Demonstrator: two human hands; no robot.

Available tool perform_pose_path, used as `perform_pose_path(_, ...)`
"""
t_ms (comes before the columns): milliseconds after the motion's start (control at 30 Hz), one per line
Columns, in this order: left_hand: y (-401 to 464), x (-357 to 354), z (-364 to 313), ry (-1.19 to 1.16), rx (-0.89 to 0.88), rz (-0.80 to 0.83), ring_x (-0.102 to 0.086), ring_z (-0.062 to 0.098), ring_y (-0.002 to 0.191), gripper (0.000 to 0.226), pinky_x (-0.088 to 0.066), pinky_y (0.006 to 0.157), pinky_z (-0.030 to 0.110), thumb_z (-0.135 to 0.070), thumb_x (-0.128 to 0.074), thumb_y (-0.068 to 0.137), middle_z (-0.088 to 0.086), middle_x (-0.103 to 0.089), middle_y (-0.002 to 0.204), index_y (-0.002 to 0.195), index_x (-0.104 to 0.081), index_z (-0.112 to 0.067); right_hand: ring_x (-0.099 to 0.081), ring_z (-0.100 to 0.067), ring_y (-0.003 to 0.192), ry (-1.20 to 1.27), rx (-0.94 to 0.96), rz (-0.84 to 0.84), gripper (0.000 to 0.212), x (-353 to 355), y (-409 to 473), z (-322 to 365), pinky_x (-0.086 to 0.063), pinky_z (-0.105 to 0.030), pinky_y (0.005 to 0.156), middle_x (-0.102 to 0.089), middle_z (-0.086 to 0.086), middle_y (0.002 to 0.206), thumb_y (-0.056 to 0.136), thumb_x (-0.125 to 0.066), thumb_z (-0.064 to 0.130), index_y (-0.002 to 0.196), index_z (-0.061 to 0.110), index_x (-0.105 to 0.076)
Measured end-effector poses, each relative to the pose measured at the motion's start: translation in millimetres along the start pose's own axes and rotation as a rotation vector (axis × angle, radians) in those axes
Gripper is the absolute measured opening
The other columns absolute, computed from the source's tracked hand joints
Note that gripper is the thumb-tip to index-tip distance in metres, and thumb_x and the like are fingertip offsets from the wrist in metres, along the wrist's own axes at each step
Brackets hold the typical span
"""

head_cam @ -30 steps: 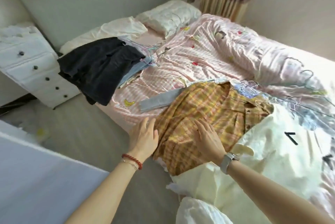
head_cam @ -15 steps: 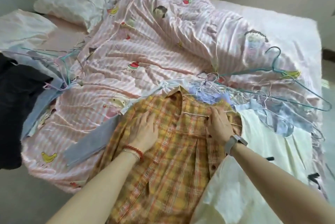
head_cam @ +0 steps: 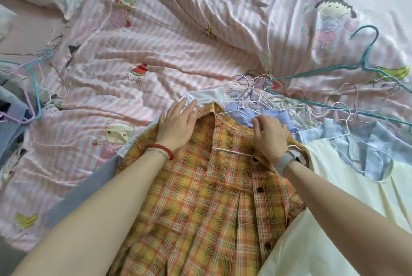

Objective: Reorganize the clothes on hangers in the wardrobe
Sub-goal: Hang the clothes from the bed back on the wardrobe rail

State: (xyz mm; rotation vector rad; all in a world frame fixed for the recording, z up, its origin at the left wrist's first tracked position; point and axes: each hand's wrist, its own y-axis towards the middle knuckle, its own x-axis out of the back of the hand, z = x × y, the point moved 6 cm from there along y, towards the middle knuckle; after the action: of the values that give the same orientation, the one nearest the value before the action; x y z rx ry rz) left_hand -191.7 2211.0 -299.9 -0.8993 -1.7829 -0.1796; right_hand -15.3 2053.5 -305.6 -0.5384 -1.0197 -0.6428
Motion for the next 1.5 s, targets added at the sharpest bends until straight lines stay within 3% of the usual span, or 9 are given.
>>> perform_pose_path(133, 12.6, -2.2, -12.3, -0.126, -0.004, 0.155, -0.049, 0.023, 0.116, 0.040, -0.037, 0.096, 0.041, -0.044, -0.027, 0.098, 0.004, -0.059, 0.118, 0.109, -0.062, -0.027, -0.050, -0.024, 0.075, 0.140, 0.118, -0.057, 0.018, 13.7, -14.3, 4.7, -0.020, -0.030, 0.068, -0.060, -0.007, 0.078, 0.093, -0.047, 0.016, 0.081, 0.007, -0.058)
perform_pose_path(233, -2.3, 3.7, -22.4, -0.236, -0.017, 0.207, -0.054, 0.027, 0.070, 0.043, -0.038, 0.065, 0.032, -0.045, -0.037, 0.095, 0.001, -0.051, 0.064, 0.062, -0.049, -0.021, -0.051, -0.025, 0.076, 0.168, 0.141, -0.078, 0.016, 24.2, -21.9, 8.5, -0.021, -0.030, 0.067, -0.061, -0.008, 0.079, 0.092, -0.049, 0.013, 0.081, 0.006, -0.059)
perform_pose_path(433, -85.4, 37.1, -0.8, -0.296, -0.023, 0.048, -0.059, 0.018, 0.093, 0.026, -0.048, 0.079, 0.037, -0.039, -0.051, 0.091, -0.004, -0.068, 0.101, 0.110, -0.065, -0.028, -0.053, -0.034, 0.076, 0.169, 0.282, -0.008, 0.012, 37.3, -48.5, 60.6, -0.024, -0.033, 0.066, -0.060, -0.016, 0.077, 0.089, -0.053, 0.004, 0.082, 0.001, -0.061)
perform_pose_path(600, -192.8, 82.1, 70.4, -0.301, 0.193, -0.291, -0.062, 0.025, 0.092, 0.021, -0.048, 0.076, 0.036, -0.026, -0.053, 0.092, 0.003, -0.070, 0.100, 0.104, -0.068, -0.019, -0.051, -0.034, 0.077, 0.193, 0.507, 0.106, 0.015, 26.6, -108.6, 159.2, -0.032, -0.041, 0.068, -0.057, -0.017, 0.077, 0.090, -0.051, 0.007, 0.084, 0.000, -0.062)
perform_pose_path(833, -402.1, 138.1, 158.4, -0.300, 0.458, -0.682, -0.057, 0.003, 0.082, 0.018, -0.041, 0.072, 0.024, -0.018, -0.057, 0.090, -0.017, -0.061, 0.088, 0.100, -0.070, -0.012, -0.054, -0.028, 0.084, 0.424, 0.816, 0.312, 0.021, 16.2, -246.4, 306.5, -0.037, -0.034, 0.074, -0.062, -0.011, 0.086, 0.094, -0.047, 0.014, 0.097, 0.005, -0.066)
perform_pose_path(1067, -643.8, 145.3, 191.6, -0.254, 0.737, -1.000, -0.057, 0.012, 0.074, 0.008, -0.037, 0.065, 0.017, -0.005, -0.064, 0.083, 0.008, -0.067, 0.082, 0.087, -0.070, -0.001, -0.055, -0.012, 0.092, 0.663, 0.975, 0.531, 0.032, 25.2, -410.2, 408.9, -0.040, -0.022, 0.081, -0.060, 0.001, 0.097, 0.097, -0.033, 0.023, 0.115, 0.012, -0.056)
perform_pose_path(1200, -777.6, 111.8, 198.1, -0.298, 0.971, -1.134, -0.062, 0.021, 0.077, 0.013, -0.041, 0.068, 0.026, -0.009, -0.063, 0.085, 0.007, -0.068, 0.083, 0.092, -0.070, 0.000, -0.057, -0.029, 0.097, 0.396, 1.281, 0.438, 0.024, 9.8, -504.4, 447.8, -0.033, -0.034, 0.086, -0.064, -0.011, 0.100, 0.096, -0.040, 0.017, 0.105, 0.007, -0.060)
perform_pose_path(1333, -900.8, 80.0, 189.8, -0.183, 1.143, -1.284, -0.060, 0.023, 0.070, 0.009, -0.041, 0.063, 0.028, -0.007, -0.062, 0.086, 0.007, -0.067, 0.078, 0.087, -0.068, -0.001, -0.060, -0.032, 0.093, -0.030, 1.568, 0.715, 0.034, -30.5, -603.4, 450.7, -0.045, -0.037, 0.076, -0.066, -0.010, 0.098, 0.096, -0.031, 0.039, 0.102, 0.019, -0.058)
perform_pose_path(1500, -1019.8, 35.9, 167.2, 0.061, 1.453, -1.432, -0.052, 0.021, 0.060, 0.005, -0.034, 0.061, 0.025, 0.007, -0.063, 0.080, 0.016, -0.063, 0.069, 0.077, -0.064, 0.003, -0.061, -0.023, 0.086, 0.083, 2.010, 0.903, 0.044, -31.7, -735.8, 444.7, -0.048, -0.033, 0.071, -0.060, -0.002, 0.093, 0.094, -0.033, 0.046, 0.104, 0.011, -0.059)
